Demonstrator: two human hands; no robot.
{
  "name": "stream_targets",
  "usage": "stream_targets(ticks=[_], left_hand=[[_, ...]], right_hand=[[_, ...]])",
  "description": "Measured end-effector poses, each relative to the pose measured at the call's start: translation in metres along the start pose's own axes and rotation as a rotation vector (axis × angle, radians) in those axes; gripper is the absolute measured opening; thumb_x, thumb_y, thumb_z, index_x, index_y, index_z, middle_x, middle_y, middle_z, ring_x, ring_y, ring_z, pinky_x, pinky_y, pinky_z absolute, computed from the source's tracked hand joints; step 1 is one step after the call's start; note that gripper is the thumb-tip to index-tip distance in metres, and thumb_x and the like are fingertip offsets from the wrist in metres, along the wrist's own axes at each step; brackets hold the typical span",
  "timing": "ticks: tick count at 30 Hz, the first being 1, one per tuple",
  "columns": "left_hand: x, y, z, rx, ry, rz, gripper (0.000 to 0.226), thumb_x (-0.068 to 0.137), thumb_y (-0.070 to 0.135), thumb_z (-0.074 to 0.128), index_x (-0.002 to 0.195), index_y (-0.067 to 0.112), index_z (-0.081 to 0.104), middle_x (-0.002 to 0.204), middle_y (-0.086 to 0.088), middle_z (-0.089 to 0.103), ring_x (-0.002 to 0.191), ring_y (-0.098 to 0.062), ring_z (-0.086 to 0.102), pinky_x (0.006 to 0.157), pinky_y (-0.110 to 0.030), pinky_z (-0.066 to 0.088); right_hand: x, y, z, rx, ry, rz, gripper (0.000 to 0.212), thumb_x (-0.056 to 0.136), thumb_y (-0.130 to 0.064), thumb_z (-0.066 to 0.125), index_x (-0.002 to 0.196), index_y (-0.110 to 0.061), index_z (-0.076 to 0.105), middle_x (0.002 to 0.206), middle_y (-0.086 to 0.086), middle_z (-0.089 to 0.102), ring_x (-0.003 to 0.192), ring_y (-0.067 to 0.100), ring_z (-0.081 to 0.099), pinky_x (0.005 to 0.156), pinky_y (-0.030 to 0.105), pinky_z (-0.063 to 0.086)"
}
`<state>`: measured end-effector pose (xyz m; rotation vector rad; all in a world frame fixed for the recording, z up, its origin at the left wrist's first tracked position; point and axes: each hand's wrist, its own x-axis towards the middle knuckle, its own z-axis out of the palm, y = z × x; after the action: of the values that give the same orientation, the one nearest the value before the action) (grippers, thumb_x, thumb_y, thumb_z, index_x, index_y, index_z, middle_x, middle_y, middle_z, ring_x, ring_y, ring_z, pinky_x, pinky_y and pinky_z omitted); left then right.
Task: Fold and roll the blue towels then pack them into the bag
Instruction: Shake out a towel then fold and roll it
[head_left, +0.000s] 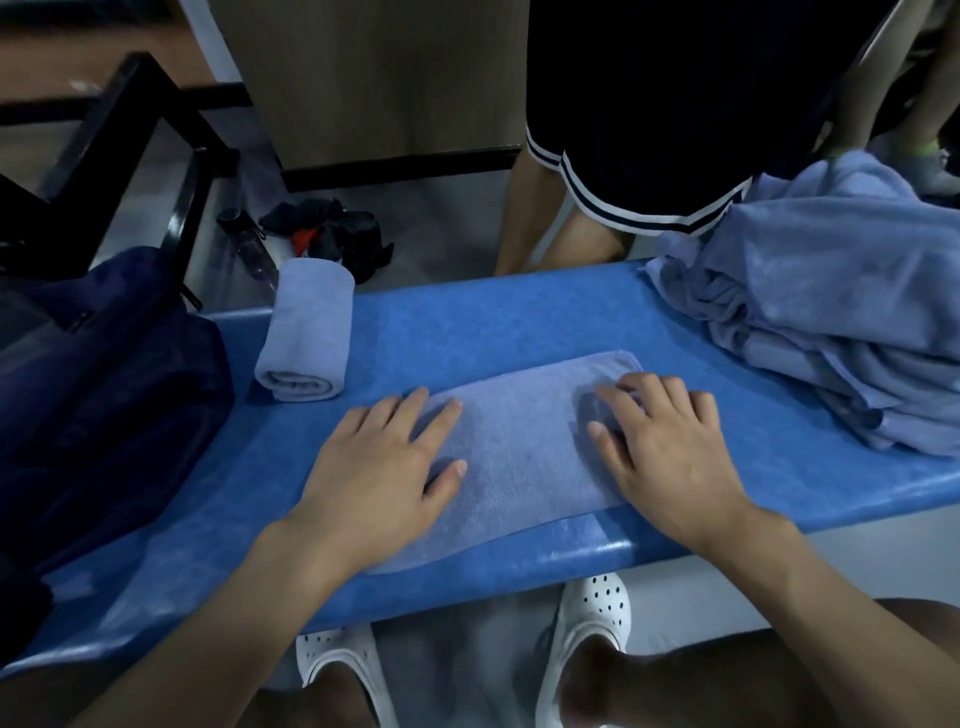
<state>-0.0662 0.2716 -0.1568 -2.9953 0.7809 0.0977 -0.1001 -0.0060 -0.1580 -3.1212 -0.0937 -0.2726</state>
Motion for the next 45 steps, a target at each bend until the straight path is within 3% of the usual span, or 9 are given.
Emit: stream_targets(ticks=[4,9,12,18,23,26,31,35,45], left_hand=[[0.005,-0.003,-0.006,-0.079,-0.003,0.055,0.065,0.095,0.052,0.024,0.142,0.017,0.052,0.154,-0.006,0.041,0.138,-0.022,0.041,0.117,-0.043,0.028],[-0.001,-0.004,-0.013,-0.09,0.091,0.053,0.05,0.092,0.051,0.028,0.094,0.021,0.069,0.094,0.005,0.062,0.082,-0.021,0.059,0.074,-0.039,0.048],[0.001,-0.002,-0.018,-0.164,0.172,0.068,0.038,0.091,0.046,0.036,0.063,0.023,0.045,0.08,0.006,0.053,0.066,-0.018,0.05,0.062,-0.033,0.039],[0.007,0.004,-0.003,-0.176,0.063,0.271,0.059,0.094,0.044,0.033,0.141,0.014,0.053,0.155,-0.001,0.042,0.143,-0.017,0.038,0.115,-0.026,0.024],[-0.004,0.013,-0.016,-0.091,-0.006,0.232,0.059,0.093,0.052,0.028,0.125,0.016,0.064,0.136,-0.003,0.059,0.124,-0.022,0.056,0.095,-0.039,0.05],[-0.004,0.01,-0.024,-0.121,0.013,0.227,0.057,0.095,0.053,0.023,0.114,0.02,0.066,0.117,0.002,0.06,0.107,-0.021,0.056,0.087,-0.039,0.047],[0.001,0.002,-0.023,-0.173,-0.08,0.198,0.068,0.093,0.055,0.011,0.14,0.025,0.051,0.151,0.003,0.042,0.14,-0.015,0.036,0.108,-0.035,0.033],[0.004,0.001,-0.029,-0.177,-0.067,0.159,0.062,0.09,0.056,0.011,0.115,0.031,0.062,0.117,0.013,0.054,0.111,-0.011,0.051,0.094,-0.035,0.038],[0.051,-0.012,-0.013,-0.595,0.029,-0.385,0.025,0.094,0.037,0.06,0.101,0.012,0.062,0.101,-0.004,0.058,0.089,-0.023,0.059,0.078,-0.045,0.051]], right_hand=[[0.005,-0.007,0.004,-0.052,-0.03,0.001,0.047,0.094,-0.049,0.032,0.121,-0.02,0.059,0.119,0.001,0.056,0.105,0.025,0.053,0.091,0.042,0.033],[0.012,-0.016,0.0,-0.07,-0.06,0.052,0.047,0.093,-0.046,0.03,0.108,-0.015,0.062,0.104,0.004,0.057,0.091,0.029,0.052,0.077,0.041,0.037],[0.014,-0.02,0.002,0.015,-0.117,-0.041,0.054,0.093,-0.053,0.027,0.121,-0.02,0.06,0.125,0.001,0.057,0.109,0.025,0.053,0.095,0.042,0.038],[0.019,-0.028,0.0,0.007,-0.08,-0.018,0.049,0.092,-0.049,0.031,0.116,-0.02,0.062,0.12,0.0,0.057,0.107,0.025,0.052,0.087,0.042,0.037],[0.023,-0.031,0.004,0.1,-0.144,-0.112,0.055,0.091,-0.052,0.031,0.127,-0.02,0.058,0.136,-0.002,0.054,0.124,0.021,0.048,0.106,0.043,0.031],[0.028,-0.035,0.004,0.148,-0.134,-0.161,0.054,0.092,-0.051,0.03,0.13,-0.022,0.055,0.143,-0.004,0.048,0.134,0.018,0.041,0.111,0.046,0.025],[0.032,-0.036,0.007,0.179,-0.168,-0.148,0.057,0.092,-0.052,0.028,0.133,-0.021,0.053,0.146,-0.003,0.045,0.134,0.015,0.04,0.111,0.041,0.024],[0.037,-0.038,0.012,0.274,-0.207,-0.218,0.064,0.089,-0.055,0.024,0.14,-0.023,0.047,0.155,-0.008,0.034,0.145,0.009,0.024,0.118,0.038,0.013],[0.064,-0.036,0.01,0.498,-0.118,0.281,0.046,0.091,-0.036,0.062,0.131,-0.015,0.051,0.104,-0.003,0.061,0.104,0.022,0.055,0.094,0.039,0.032]])
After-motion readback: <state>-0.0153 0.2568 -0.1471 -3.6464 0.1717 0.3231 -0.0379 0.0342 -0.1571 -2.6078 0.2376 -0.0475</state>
